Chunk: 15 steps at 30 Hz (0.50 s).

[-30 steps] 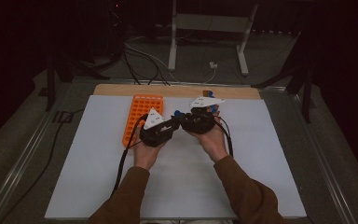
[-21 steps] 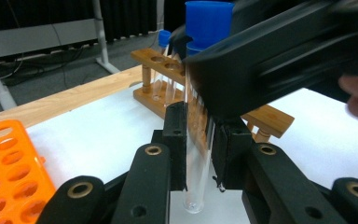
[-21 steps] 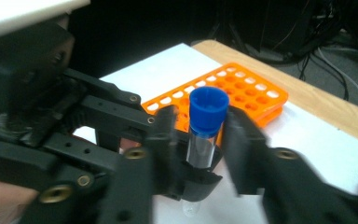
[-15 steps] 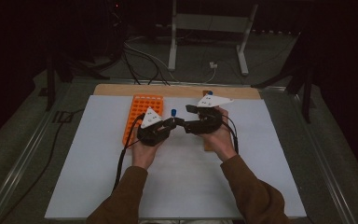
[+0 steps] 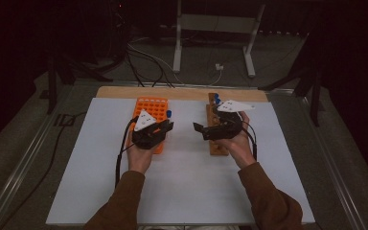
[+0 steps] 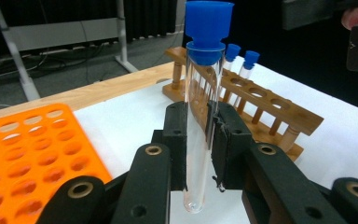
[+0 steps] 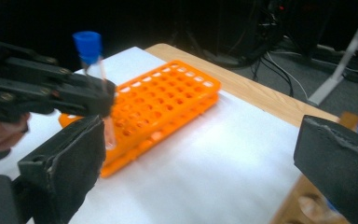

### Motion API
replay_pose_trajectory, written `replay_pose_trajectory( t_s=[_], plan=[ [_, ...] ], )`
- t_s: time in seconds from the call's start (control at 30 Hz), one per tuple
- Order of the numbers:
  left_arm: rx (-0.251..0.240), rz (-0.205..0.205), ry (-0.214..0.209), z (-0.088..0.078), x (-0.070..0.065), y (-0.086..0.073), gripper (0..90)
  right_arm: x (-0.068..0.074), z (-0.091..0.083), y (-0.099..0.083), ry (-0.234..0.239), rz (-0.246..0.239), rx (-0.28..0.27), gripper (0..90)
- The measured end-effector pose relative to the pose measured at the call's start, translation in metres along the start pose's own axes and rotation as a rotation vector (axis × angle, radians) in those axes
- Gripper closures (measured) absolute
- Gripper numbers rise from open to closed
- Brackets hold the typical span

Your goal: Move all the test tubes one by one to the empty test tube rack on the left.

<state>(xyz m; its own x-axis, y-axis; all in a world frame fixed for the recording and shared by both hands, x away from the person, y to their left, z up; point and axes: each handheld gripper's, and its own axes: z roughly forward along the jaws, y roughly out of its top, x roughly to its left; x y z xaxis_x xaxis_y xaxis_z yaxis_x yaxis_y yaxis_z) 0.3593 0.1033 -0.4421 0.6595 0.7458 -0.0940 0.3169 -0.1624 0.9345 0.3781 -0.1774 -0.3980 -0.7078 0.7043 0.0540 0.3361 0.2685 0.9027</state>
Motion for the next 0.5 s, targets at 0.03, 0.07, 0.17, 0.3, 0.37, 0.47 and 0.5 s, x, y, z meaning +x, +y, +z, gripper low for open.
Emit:
replay_pose_trajectory(
  t_s=[0.03,0.07,0.17,0.3,0.37,0.47,0.5],
  plan=[
    [0.002,0.001,0.005,-0.002,0.001,-0.001,78.2,-0.005,-0.003,-0.004,-0.002,0.014,-0.007,0.0],
    [0.004,0.002,0.008,-0.003,0.002,-0.001,78.2,-0.005,-0.003,-0.004,-0.002,0.014,-0.007,0.0],
    [0.004,0.000,0.020,-0.007,0.006,-0.004,78.3,-0.014,-0.011,-0.012,-0.028,0.052,-0.021,0.0],
    [0.008,-0.011,0.036,-0.012,0.011,-0.010,78.2,-0.018,-0.017,-0.018,-0.045,0.068,-0.027,0.0],
    [0.011,-0.013,0.042,-0.014,0.013,-0.013,78.2,-0.022,-0.024,-0.025,-0.057,0.076,-0.037,0.0],
    [0.020,-0.018,0.049,-0.016,0.015,-0.019,78.2,-0.026,-0.031,-0.031,-0.068,0.088,-0.048,0.0],
    [0.020,-0.021,0.051,-0.016,0.015,-0.021,78.1,-0.027,-0.033,-0.033,-0.071,0.091,-0.050,0.0]
  ],
)
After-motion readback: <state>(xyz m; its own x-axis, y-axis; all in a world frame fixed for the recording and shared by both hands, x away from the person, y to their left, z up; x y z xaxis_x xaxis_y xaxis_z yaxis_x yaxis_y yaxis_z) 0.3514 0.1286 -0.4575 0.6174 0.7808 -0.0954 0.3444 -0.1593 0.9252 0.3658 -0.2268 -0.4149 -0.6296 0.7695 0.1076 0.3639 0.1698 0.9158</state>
